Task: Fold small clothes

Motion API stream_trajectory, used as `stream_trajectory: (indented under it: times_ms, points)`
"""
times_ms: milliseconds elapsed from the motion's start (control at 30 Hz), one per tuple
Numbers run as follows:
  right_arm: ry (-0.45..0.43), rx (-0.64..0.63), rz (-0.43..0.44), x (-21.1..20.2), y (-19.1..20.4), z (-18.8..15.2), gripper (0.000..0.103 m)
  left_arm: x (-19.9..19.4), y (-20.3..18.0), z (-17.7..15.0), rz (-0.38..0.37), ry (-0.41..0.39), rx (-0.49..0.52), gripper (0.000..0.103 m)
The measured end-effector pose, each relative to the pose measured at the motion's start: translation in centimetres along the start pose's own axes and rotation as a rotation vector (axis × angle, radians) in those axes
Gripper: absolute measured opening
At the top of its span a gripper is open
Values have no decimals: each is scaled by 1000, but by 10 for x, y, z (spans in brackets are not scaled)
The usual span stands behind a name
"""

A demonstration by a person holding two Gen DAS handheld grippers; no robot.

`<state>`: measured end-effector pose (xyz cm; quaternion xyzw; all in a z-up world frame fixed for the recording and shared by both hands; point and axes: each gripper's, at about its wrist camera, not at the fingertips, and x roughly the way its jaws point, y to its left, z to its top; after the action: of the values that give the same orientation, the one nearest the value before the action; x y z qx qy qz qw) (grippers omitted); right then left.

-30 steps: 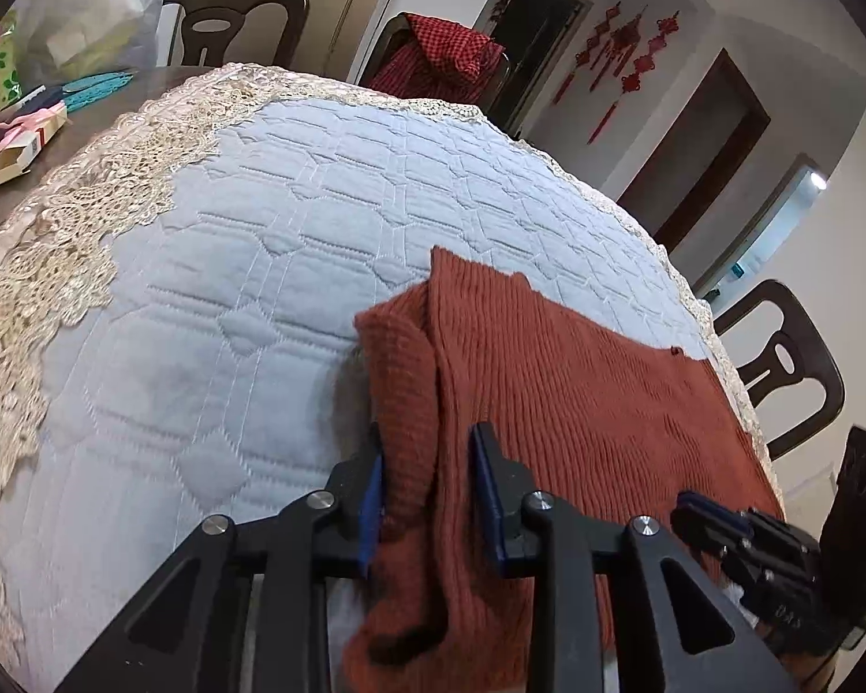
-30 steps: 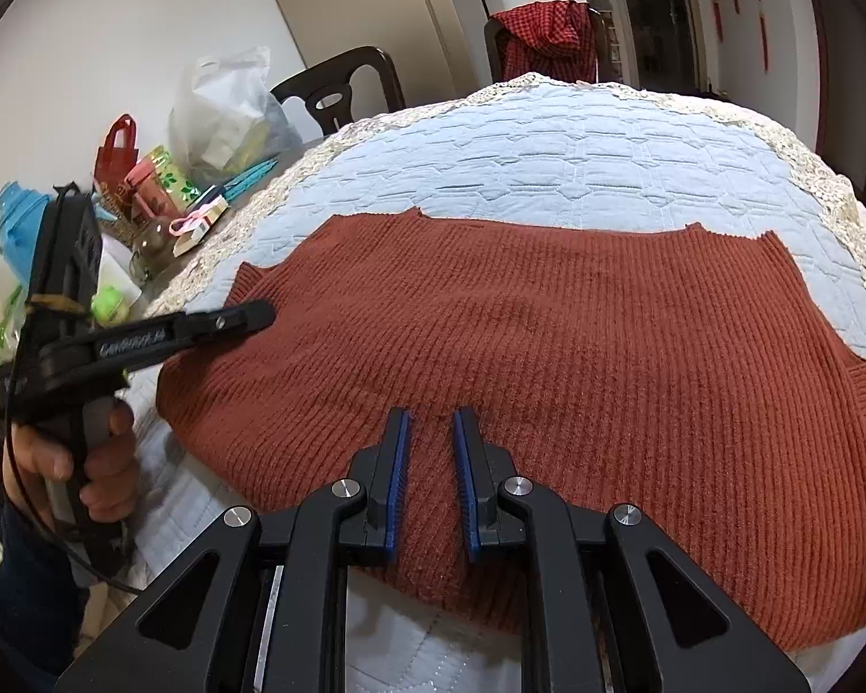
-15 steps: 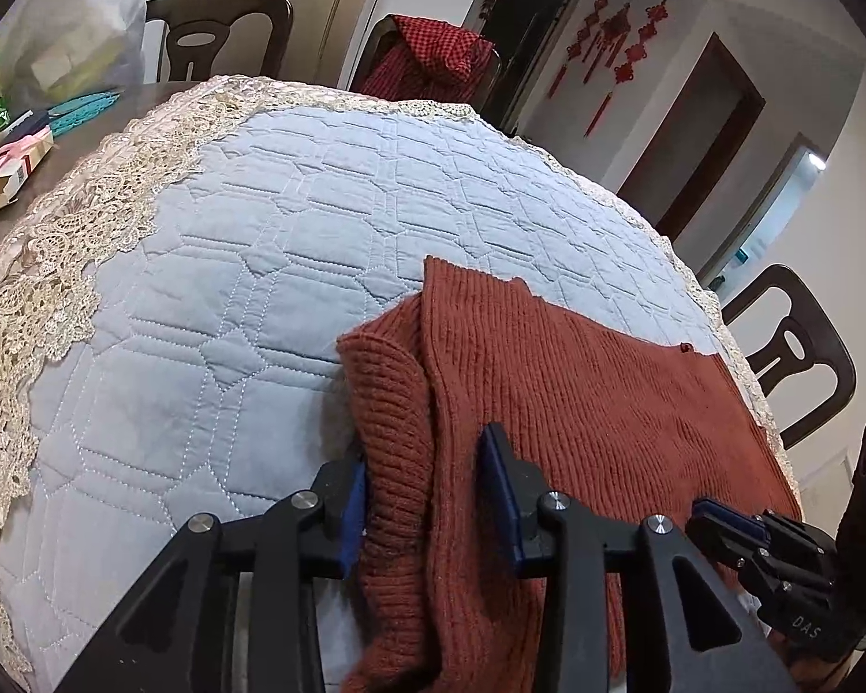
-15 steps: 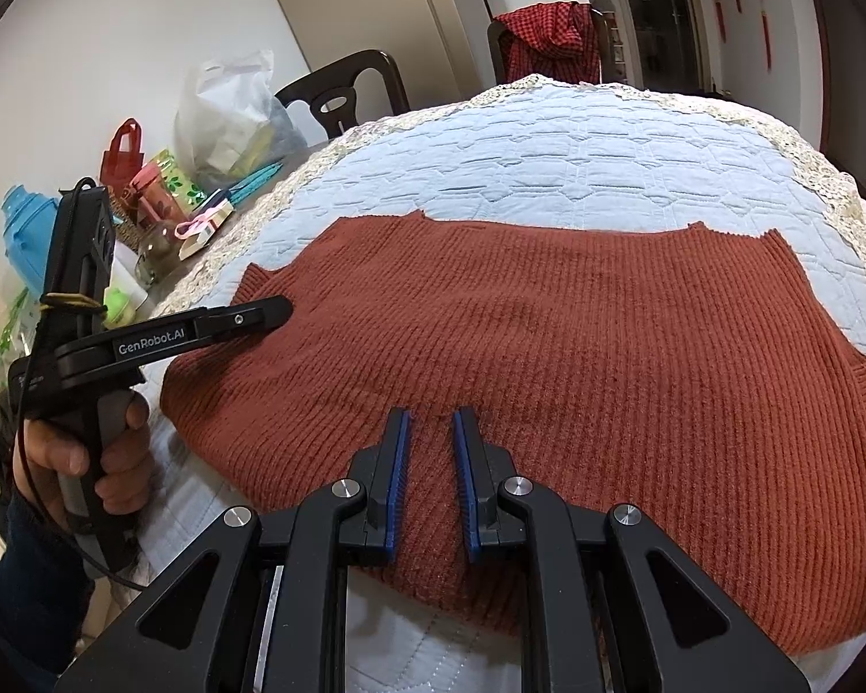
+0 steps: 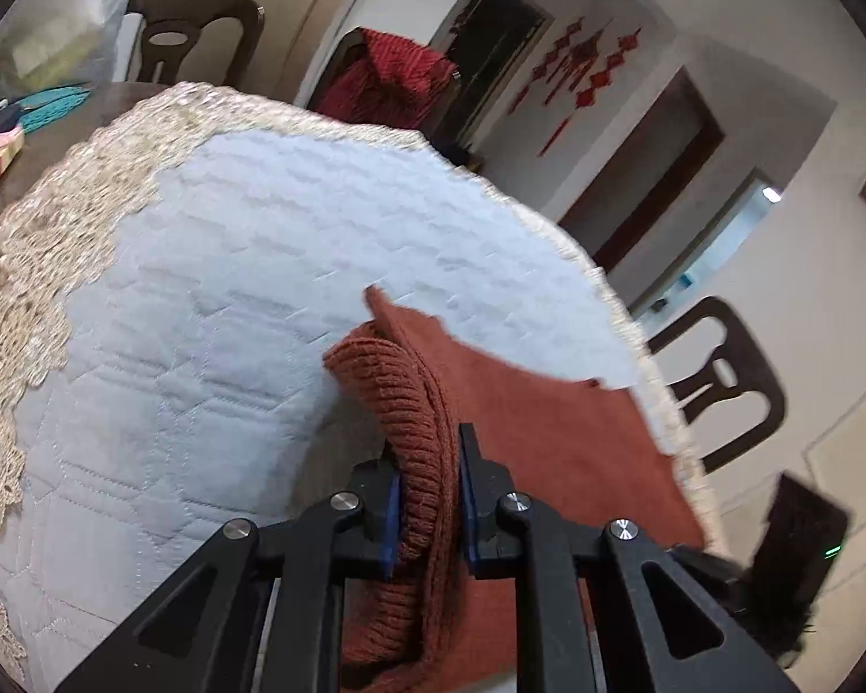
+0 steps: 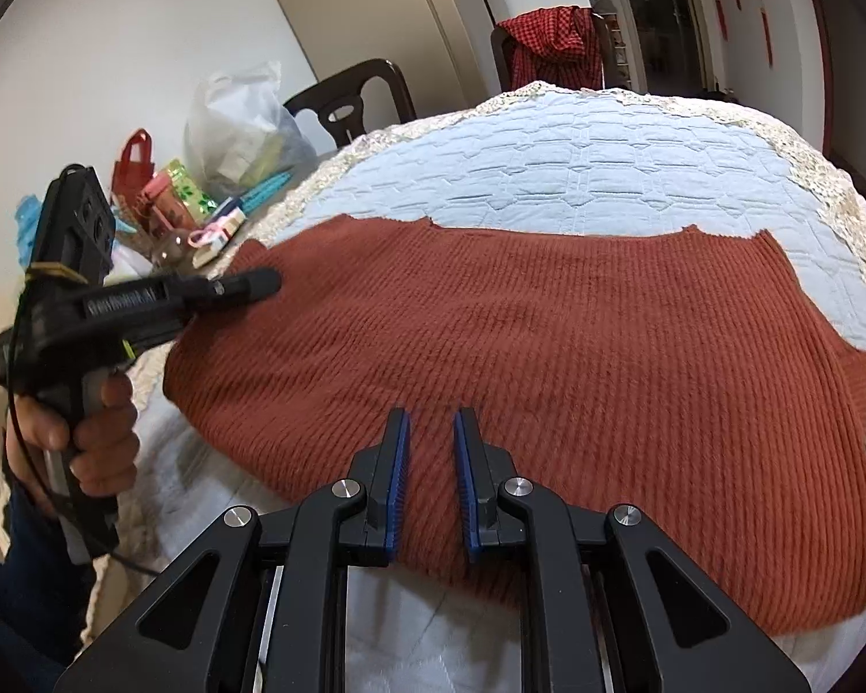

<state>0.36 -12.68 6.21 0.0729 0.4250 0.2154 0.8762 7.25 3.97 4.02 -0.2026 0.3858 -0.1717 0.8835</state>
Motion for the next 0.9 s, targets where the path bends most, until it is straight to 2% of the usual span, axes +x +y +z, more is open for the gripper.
stream_trajectory:
  times_ms: [200,367,567,733,767,833,900]
  points:
    - [-40,52,-37,-20,-22,-4,15,-4,-47,20,-96,-8,30,17]
    - [-62,96,-77,-35,-43,-7,15,20,-92,27,-176,17,48,16]
    - [-62,160,-94,-45,-67,-17,15,84,-134,3,-214,166,74,16]
    - [-66,202,-46,-51,-78,-23,17,123,-151,-26,-255,311,95,17]
    - [-65,211,-34,-51,-80,-23,17,122,-153,-28,-258,311,103,18]
    - [-65,215,-21,-53,-83,-24,17,109,-156,-26,-291,282,117,27]
    - [-64,221,-14,-57,-86,-25,18,88,-154,-19,-308,219,134,34]
